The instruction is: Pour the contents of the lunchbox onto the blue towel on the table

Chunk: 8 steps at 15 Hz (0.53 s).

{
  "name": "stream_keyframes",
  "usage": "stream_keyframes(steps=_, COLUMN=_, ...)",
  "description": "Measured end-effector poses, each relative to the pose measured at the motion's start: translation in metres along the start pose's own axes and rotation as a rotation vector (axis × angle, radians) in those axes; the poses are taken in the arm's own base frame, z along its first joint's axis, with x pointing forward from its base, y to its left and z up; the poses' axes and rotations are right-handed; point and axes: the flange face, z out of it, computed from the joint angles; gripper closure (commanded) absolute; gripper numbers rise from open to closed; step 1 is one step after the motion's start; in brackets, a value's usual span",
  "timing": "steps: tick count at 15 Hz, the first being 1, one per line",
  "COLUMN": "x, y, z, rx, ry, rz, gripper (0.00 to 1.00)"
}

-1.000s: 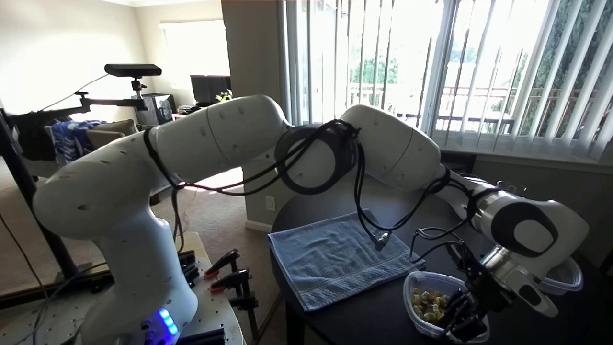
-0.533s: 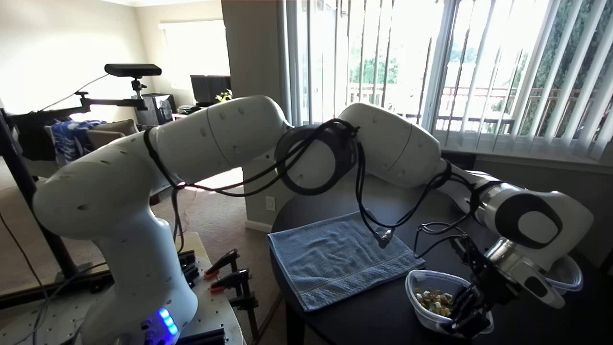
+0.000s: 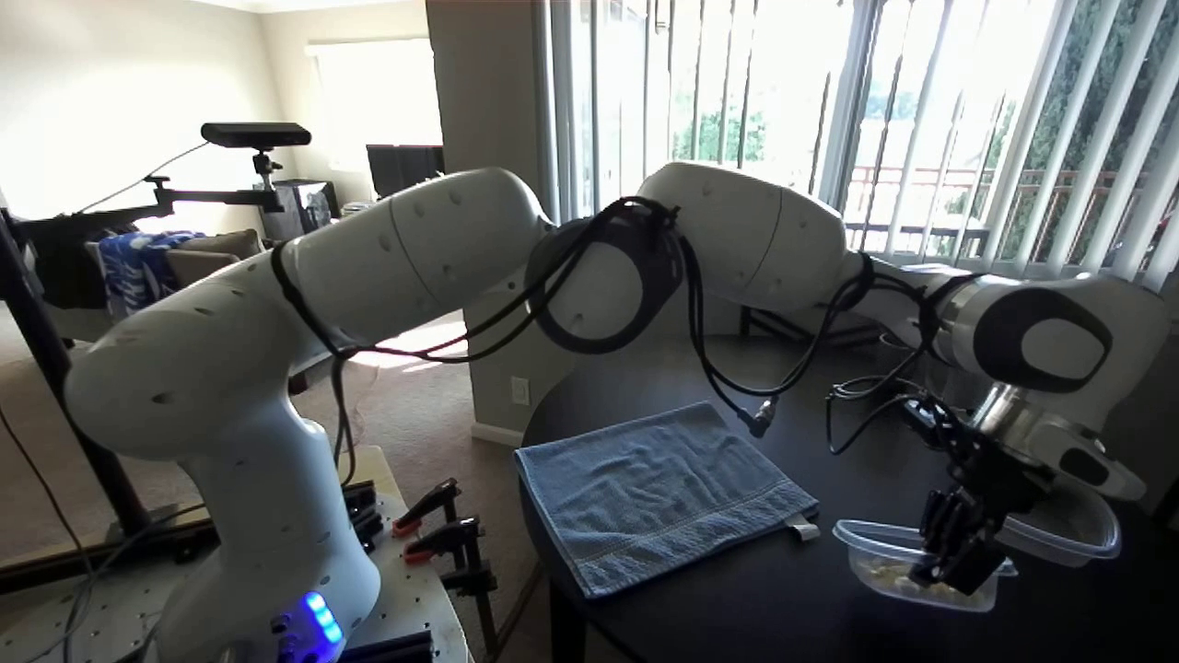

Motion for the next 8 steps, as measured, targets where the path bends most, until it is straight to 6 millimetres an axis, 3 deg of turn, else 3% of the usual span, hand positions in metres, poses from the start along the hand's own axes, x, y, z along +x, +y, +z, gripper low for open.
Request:
stream_keyframes(steps=5, x=-0.019, y=-0.012, z=-0.071, rx=-0.032, ry=0.14, rz=-0.228, gripper=0.99)
stream_keyframes(steps=8, x=-0.026, y=-0.011, z=-0.094, rx=-0.058, ry=0.178, rz=-0.377, gripper=0.99)
